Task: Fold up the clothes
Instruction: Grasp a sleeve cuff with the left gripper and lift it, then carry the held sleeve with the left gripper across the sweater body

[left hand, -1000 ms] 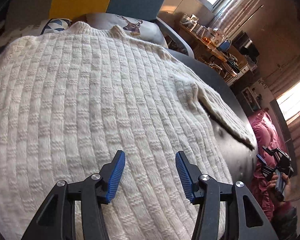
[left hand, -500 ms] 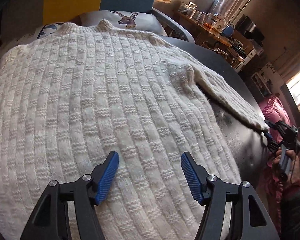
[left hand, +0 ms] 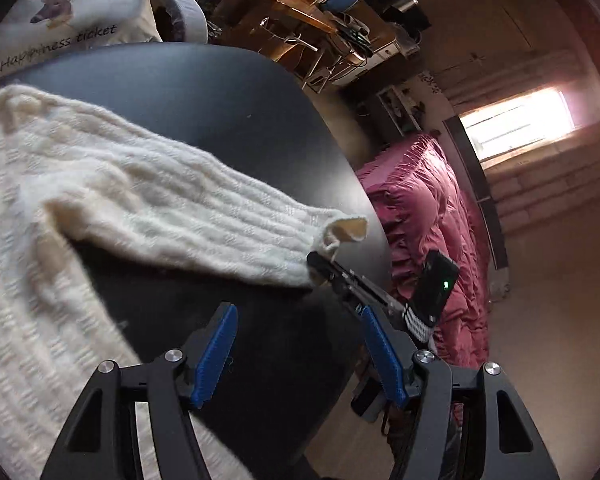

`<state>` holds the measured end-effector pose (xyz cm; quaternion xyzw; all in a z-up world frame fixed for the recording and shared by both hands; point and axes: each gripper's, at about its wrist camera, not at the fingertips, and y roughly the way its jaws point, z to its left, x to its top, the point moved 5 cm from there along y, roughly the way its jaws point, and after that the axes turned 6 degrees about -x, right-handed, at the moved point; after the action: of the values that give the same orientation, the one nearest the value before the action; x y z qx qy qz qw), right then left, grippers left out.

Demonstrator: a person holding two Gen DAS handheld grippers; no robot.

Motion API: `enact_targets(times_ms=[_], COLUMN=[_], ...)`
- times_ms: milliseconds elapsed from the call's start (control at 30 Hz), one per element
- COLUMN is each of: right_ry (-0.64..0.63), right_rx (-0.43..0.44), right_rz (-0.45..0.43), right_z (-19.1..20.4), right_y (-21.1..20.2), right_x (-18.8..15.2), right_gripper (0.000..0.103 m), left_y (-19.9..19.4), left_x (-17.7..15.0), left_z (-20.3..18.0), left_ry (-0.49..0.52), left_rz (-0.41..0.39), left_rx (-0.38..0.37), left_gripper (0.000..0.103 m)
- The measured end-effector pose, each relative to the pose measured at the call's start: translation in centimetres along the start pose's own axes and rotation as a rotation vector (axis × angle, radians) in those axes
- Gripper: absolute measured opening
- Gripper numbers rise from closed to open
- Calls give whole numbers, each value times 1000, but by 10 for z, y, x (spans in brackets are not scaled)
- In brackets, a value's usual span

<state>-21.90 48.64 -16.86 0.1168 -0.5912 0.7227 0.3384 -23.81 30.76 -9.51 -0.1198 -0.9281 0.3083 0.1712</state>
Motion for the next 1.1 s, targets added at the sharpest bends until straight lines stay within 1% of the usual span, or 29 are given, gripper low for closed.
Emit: enact_targets(times_ms=[67, 133, 200, 267, 300, 400, 500, 567, 600, 633, 667, 700, 767, 800, 833, 867, 933, 967, 1000, 1033, 1067, 1100], right_ry=[-15, -33, -45, -45, -44, -30, -10, -1, 4, 11, 19, 36, 105, 149, 227, 309, 498, 590, 649, 705, 742, 780], right_rx=[1, 1, 2, 11, 15, 40, 64, 72, 77, 77, 76, 88, 123, 151, 231, 318, 541, 653, 726, 795, 835, 873], right_rz=[6, 8, 11, 11, 11, 2, -9, -16, -19, -25, -32, -39, -62, -73, -56, -36, -13, 6, 26, 46, 49, 53], right_z=[-1, 1, 1, 1, 1, -1, -3, -4, -5, -6, -7, -9, -15, -19, -22, -25, -29, -29, -24, -20, -14, -6], right_y=[1, 0, 1, 0, 0, 0, -3, -4, -4, -6, -8, -11, -23, -28, -30, -32, -32, -30, -26, -23, -21, -18], right_x=[0, 0, -1, -1, -1, -2, -3, -4, -4, -5, -5, -5, -4, -3, -4, -5, -9, -11, -13, -14, -14, -14], right_gripper=[11, 11, 11, 11, 11, 12, 15, 15, 15, 15, 18, 24, 27, 28, 30, 32, 32, 36, 39, 49, 62, 69], left_y=[26, 44, 57, 68, 73, 94, 116, 127, 132, 136, 137, 135, 126, 118, 105, 89, 50, 30, 9, -13, -34, -53], left_x=[17, 29, 36, 38, 38, 39, 38, 38, 37, 37, 38, 39, 41, 45, 53, 61, 84, 95, 106, 115, 123, 128], left_z=[-8, -12, -15, -23, -27, -36, -34, -31, -29, -28, -27, -27, -33, -37, -40, -44, -50, -53, -55, -57, -57, -57], left_ry=[3, 33, 52, 89, 117, 215, 261, 283, 294, 301, 304, 304, 332, 346, 344, 333, 307, 293, 288, 290, 289, 289], left_rz=[20, 25, 39, 69, 81, 122, 172, 181, 186, 190, 186, 174, 144, 119, 84, 44, -46, -92, -135, -176, -211, -237], left_rx=[13, 27, 20, 3, 13, 86, 154, 195, 215, 235, 246, 251, 254, 261, 252, 233, 206, 193, 193, 204, 208, 215], left_gripper=[65, 65, 65, 66, 67, 68, 70, 69, 57, 16, 7, 7, 7, 7, 7, 7, 7, 7, 7, 7, 7, 7])
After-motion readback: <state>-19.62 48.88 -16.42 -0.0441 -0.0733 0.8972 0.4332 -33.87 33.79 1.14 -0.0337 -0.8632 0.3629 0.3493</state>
